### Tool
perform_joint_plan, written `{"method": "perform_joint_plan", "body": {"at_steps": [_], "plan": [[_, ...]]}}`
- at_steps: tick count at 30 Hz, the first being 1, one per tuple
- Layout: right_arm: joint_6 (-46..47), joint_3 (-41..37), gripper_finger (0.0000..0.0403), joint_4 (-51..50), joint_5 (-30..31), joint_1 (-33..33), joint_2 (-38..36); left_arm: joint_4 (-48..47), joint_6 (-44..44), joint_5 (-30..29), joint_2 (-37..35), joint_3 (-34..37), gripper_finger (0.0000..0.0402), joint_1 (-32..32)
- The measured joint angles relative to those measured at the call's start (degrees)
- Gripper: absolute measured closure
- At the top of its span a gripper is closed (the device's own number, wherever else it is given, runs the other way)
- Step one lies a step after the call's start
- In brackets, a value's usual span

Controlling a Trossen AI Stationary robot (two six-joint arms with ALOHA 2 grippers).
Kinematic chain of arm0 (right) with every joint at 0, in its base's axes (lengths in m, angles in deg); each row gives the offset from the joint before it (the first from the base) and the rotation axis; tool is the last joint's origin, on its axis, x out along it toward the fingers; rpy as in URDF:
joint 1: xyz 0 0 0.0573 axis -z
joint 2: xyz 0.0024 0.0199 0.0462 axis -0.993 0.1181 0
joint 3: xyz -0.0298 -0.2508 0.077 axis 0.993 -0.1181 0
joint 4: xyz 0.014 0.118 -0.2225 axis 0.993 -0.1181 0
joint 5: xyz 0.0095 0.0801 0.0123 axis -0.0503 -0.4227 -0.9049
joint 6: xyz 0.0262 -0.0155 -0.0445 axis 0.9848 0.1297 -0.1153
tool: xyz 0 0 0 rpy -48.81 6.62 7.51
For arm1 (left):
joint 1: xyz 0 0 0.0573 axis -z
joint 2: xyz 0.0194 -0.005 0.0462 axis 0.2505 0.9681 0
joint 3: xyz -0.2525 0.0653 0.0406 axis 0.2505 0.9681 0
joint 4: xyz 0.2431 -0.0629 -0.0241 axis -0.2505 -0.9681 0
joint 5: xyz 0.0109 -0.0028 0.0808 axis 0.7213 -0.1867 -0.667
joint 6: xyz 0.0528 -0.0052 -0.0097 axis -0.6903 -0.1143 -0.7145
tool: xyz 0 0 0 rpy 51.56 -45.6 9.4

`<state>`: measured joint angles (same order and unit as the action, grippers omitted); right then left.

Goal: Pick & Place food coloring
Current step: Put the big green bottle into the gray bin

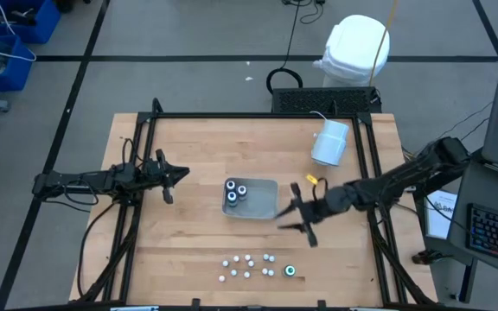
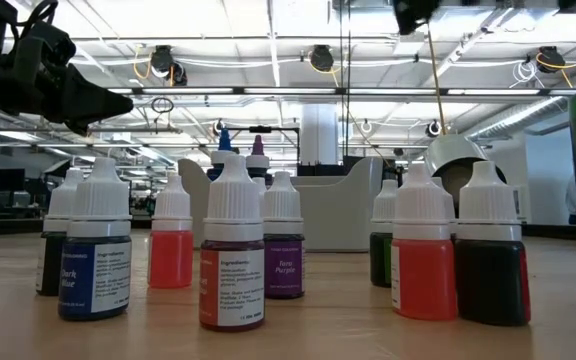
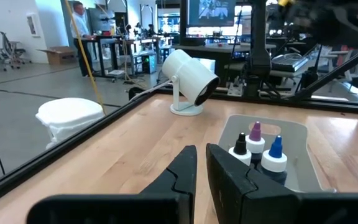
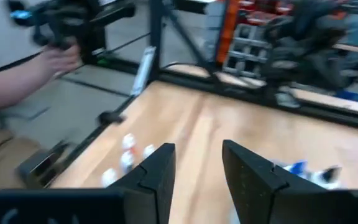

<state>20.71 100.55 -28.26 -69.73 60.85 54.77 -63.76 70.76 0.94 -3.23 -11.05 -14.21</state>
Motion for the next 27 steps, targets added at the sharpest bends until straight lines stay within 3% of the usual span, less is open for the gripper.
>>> {"method": "perform_joint_plan", "body": {"at_steps": [7, 19, 25, 27], "plan": [[-0.2, -8.7, 0.0239, 16.7, 2.0, -6.6, 2.5, 0.0, 0.1, 0.0, 0.0, 0.0, 0.0362, 0.0], [4.7, -11.5, 0.0125, 19.5, 4.3, -9.7, 9.4, -0.1, 0.2, 0.0, 0.0, 0.0, 0.0362, 0.0], [5.1, -11.5, 0.0101, 25.0, -4.5, -11.2, 13.6, -0.3, 0.4, 0.0, 0.0, 0.0, 0.0362, 0.0], [5.2, -11.5, 0.0101, 25.2, -4.7, -12.2, 14.1, -0.3, 0.4, 0.0, 0.0, 0.0, 0.0362, 0.0]]}}
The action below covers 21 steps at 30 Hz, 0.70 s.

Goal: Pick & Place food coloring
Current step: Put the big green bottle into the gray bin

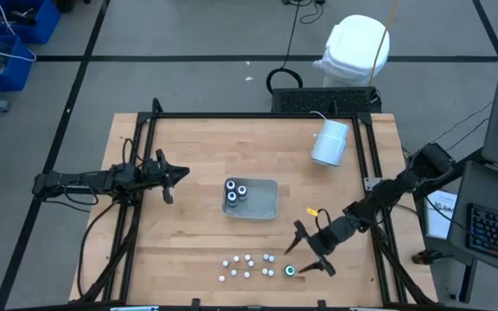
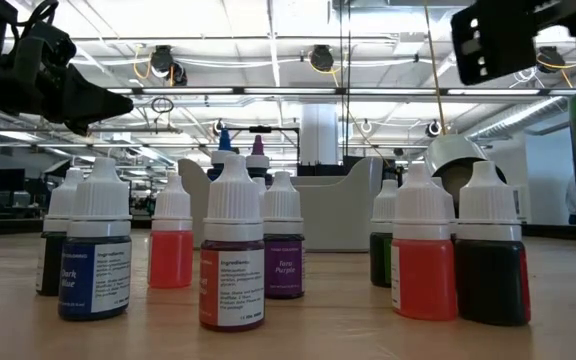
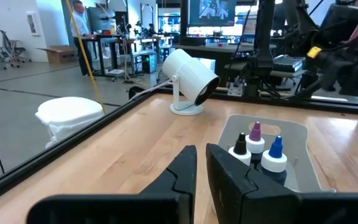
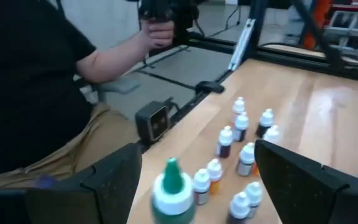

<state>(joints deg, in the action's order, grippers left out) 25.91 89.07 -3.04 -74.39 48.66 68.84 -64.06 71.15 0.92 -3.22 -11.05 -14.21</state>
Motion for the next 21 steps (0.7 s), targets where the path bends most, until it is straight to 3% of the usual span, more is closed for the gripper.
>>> {"method": "perform_joint_plan", "body": {"at_steps": [9, 21], "plan": [[5.4, 0.4, 0.0105, -0.4, 4.6, -2.2, 3.3, 0.0, 0.0, 0.0, 0.0, 0.0, 0.0362, 0.0], [5.4, 5.3, 0.0106, -0.5, 4.5, -3.4, 11.8, -0.1, 0.0, 0.0, 0.0, 0.0, 0.0362, 0.0]]}}
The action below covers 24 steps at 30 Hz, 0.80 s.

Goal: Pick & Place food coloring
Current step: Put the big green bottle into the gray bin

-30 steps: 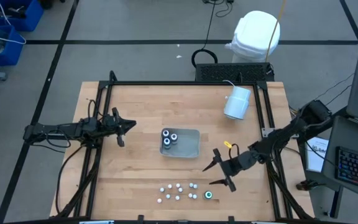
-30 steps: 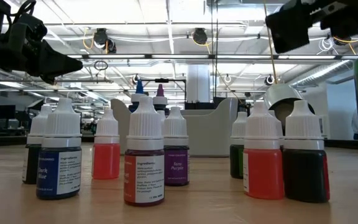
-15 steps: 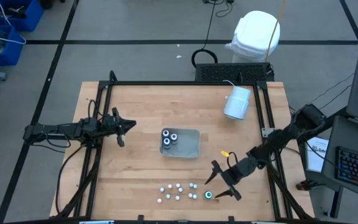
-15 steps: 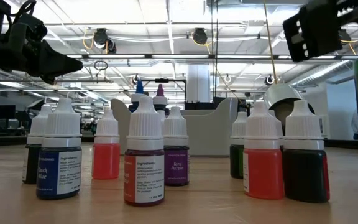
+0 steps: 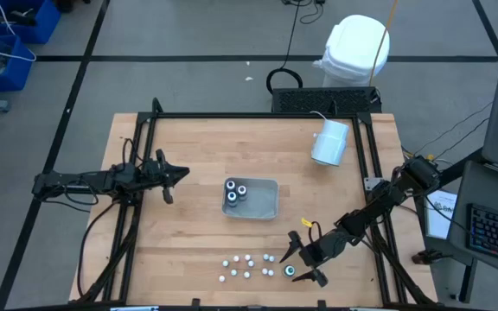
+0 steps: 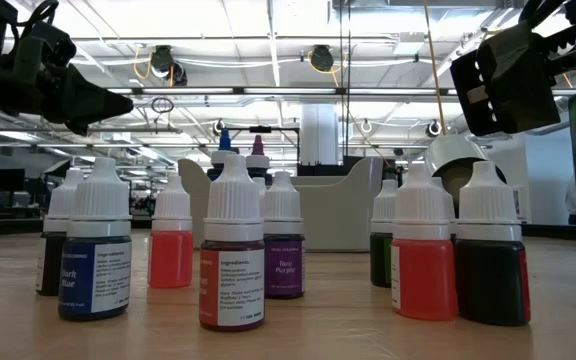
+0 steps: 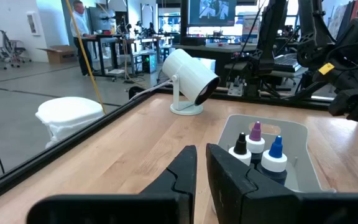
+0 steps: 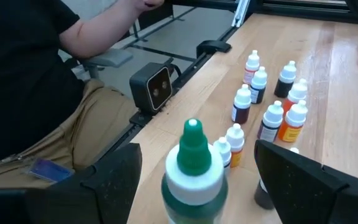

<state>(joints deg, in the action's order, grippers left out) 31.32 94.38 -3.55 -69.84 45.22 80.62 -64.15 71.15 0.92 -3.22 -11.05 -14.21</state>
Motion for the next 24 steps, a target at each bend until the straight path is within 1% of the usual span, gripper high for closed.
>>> {"method": "perform_joint_plan", "body": {"at_steps": [6, 10, 14, 22, 24], "plan": [[0.0, 0.0, 0.0107, -0.1, 0.0, 0.5, 0.1, 0.0, 0.0, 0.0, 0.0, 0.0, 0.0362, 0.0], [0.0, 0.0, 0.0126, -0.6, 0.0, 0.5, 0.1, 0.0, -0.2, 0.0, 0.0, 0.0, 0.0362, 0.0], [0.7, 0.0, 0.0167, -1.2, 0.0, 0.5, 0.1, 0.0, -0.1, 0.0, 0.0, 0.0, 0.0362, 0.0], [-0.5, 0.1, 0.027, -1.5, 0.3, 1.0, 0.1, 0.0, 0.0, 0.0, 0.0, 0.0, 0.0362, 0.0], [-0.9, 0.1, 0.029, -1.3, 0.3, 1.8, 0.1, 0.0, 0.0, 0.0, 0.0, 0.0, 0.0362, 0.0]]}}
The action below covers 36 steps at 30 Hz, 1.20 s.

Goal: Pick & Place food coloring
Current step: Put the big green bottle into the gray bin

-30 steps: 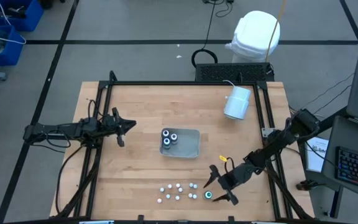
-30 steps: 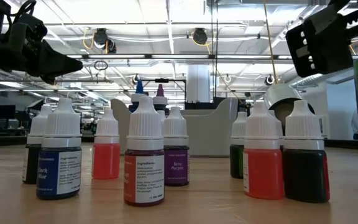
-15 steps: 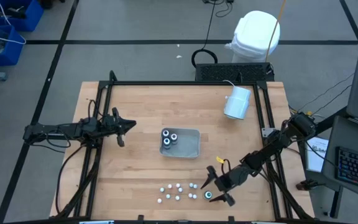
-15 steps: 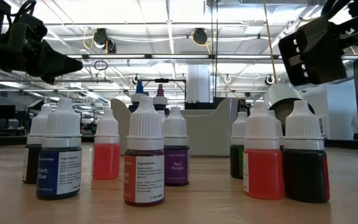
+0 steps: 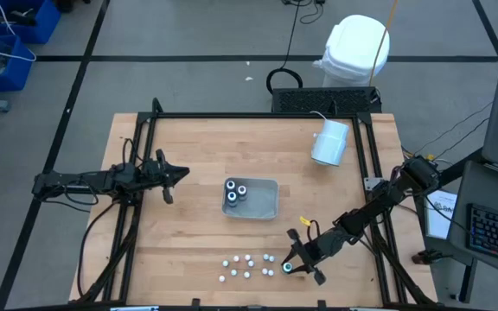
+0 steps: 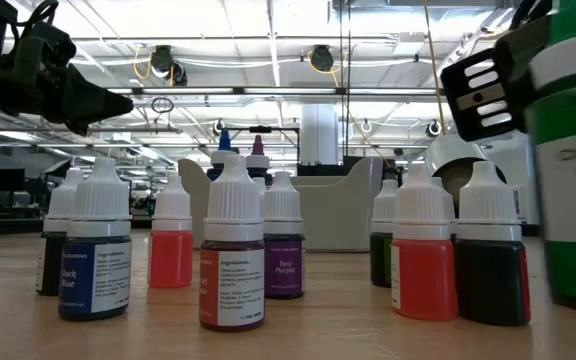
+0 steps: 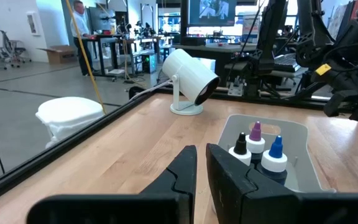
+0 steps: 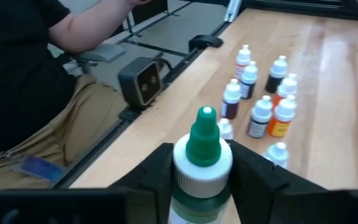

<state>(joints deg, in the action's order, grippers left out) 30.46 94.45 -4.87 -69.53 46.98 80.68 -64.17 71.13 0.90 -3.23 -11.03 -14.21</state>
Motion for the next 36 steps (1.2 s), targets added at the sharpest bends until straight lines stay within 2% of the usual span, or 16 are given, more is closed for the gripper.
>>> {"method": "perform_joint_plan", "body": {"at_steps": [7, 15, 18, 20, 25, 30, 36], "plan": [[0.4, 1.5, 0.0293, 0.4, -0.4, 3.0, -2.3, 0.0, 0.0, 0.0, 0.0, 0.0, 0.0362, 0.0], [-4.1, 11.3, 0.0292, -17.5, 0.0, 8.0, -11.2, 0.3, -0.3, 0.0, 0.0, 0.0, 0.0362, 0.0], [-7.0, 15.1, 0.0292, -17.9, 0.5, 10.9, -11.4, 0.4, -0.3, 0.0, 0.0, 0.0, 0.0362, 0.0], [-9.1, 16.4, 0.0292, -17.4, 3.5, 12.8, -11.4, 0.5, -0.3, 0.0, 0.0, 0.0, 0.0362, 0.0], [-11.5, 16.7, 0.029, -14.8, 13.2, 18.3, -9.8, 0.7, -0.3, 0.0, 0.0, 0.1, 0.0362, 0.0], [-9.7, 16.7, 0.0292, -8.7, 13.0, 22.2, -4.4, 0.7, -0.3, 0.0, 0.0, 0.1, 0.0362, 0.0], [-6.7, 16.7, 0.0291, -4.2, 13.2, 23.9, 2.3, 0.8, -0.3, 0.0, 0.0, 0.1, 0.0362, 0.0]]}}
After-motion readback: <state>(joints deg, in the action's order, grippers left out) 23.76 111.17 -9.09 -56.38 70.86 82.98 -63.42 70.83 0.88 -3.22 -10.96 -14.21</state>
